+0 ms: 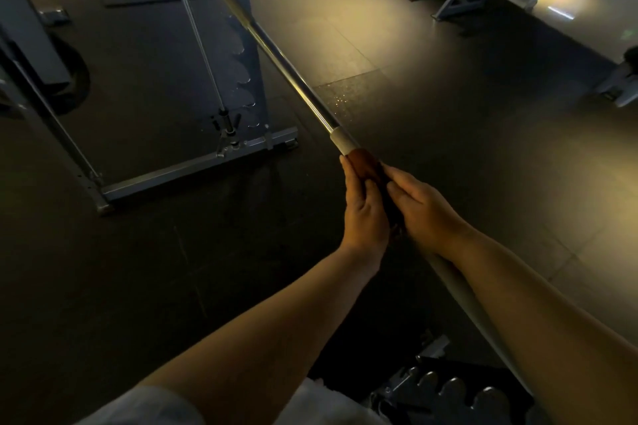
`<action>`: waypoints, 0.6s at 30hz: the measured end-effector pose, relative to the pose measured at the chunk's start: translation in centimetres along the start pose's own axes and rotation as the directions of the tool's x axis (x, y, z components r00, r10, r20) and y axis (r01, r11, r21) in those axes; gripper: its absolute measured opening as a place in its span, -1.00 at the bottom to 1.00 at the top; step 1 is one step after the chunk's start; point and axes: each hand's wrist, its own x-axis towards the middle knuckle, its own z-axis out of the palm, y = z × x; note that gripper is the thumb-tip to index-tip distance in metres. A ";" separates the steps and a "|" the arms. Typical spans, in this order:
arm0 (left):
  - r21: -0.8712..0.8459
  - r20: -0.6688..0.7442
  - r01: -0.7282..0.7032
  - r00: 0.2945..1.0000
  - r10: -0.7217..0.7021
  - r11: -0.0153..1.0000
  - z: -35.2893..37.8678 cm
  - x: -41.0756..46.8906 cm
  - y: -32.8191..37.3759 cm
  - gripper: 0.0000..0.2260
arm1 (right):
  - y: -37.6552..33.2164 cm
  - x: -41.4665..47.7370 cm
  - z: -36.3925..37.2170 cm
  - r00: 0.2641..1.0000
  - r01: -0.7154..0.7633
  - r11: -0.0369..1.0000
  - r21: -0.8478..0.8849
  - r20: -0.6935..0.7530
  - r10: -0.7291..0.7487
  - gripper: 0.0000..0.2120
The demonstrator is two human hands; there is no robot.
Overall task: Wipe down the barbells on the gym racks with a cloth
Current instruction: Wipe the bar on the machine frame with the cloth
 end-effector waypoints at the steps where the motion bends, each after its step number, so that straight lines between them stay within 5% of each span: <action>1: -0.007 -0.013 -0.007 1.000 0.006 1.000 0.2 0.0 0.0 -0.48 | 0.1 -0.1 -0.1 1.000 0.001 1.000 0.001 0.012 -0.001 -0.58; 10: -0.047 0.036 -0.057 0.998 0.059 0.997 2.1 -3.6 -5.1 -0.48 | 1.2 -1.5 -1.0 0.998 -0.057 0.994 0.095 0.041 0.053 -0.56; 18: -0.054 -0.016 -0.020 1.000 0.019 0.998 0.3 0.0 -0.6 -0.46 | 1.7 -1.6 -0.6 0.998 -0.033 0.991 0.133 0.060 0.025 -0.59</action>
